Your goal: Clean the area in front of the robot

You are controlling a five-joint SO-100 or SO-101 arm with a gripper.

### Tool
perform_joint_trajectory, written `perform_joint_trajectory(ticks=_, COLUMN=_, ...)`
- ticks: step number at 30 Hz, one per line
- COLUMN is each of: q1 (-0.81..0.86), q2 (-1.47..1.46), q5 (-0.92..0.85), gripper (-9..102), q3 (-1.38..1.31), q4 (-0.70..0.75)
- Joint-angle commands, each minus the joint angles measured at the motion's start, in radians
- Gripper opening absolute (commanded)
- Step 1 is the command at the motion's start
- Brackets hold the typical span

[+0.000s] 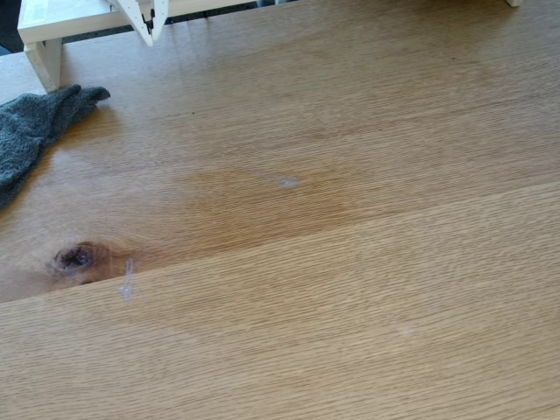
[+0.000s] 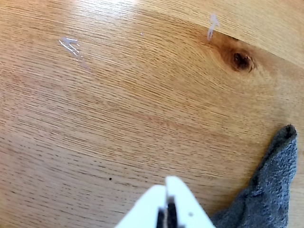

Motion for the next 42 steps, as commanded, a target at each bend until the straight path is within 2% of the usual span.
perform_joint_trajectory(ticks=1, q1=0.253, q2=0.002, q5=0.176, gripper=0, q3=0.097, q4=-0.02)
perform_joint_trajectory(ticks=17, q1=0.252, q2=0.0, q5=0.176, gripper=0, q3=0.097, q4=-0.028)
perform_joint_trajectory(ticks=20, q1=0.25, q2=-0.104, q5=0.16, gripper=0, q3=0.081, q4=-0.161)
perform_joint_trajectory(ticks=25, q1=0.095, q2=-0.189, q5=0.074, gripper=0, q3=-0.006, q4=-0.314)
perform_joint_trajectory(ticks=29, q1=0.072, q2=-0.554, q5=0.166, gripper=10, q3=-0.258, q4=-0.414)
perform_joint_trajectory(ticks=32, q1=0.161, q2=-0.815, q5=0.249, gripper=21, q3=-0.514, q4=-0.394)
perform_joint_trajectory(ticks=35, q1=0.325, q2=-1.037, q5=0.316, gripper=31, q3=-0.741, q4=-0.407)
perform_joint_trajectory(ticks=39, q1=0.58, q2=-1.281, q5=0.351, gripper=39, q3=-0.96, q4=-0.453)
perform_joint_trajectory(ticks=42, q1=0.761, q2=-1.454, q5=0.311, gripper=39, q3=-1.052, q4=-0.462)
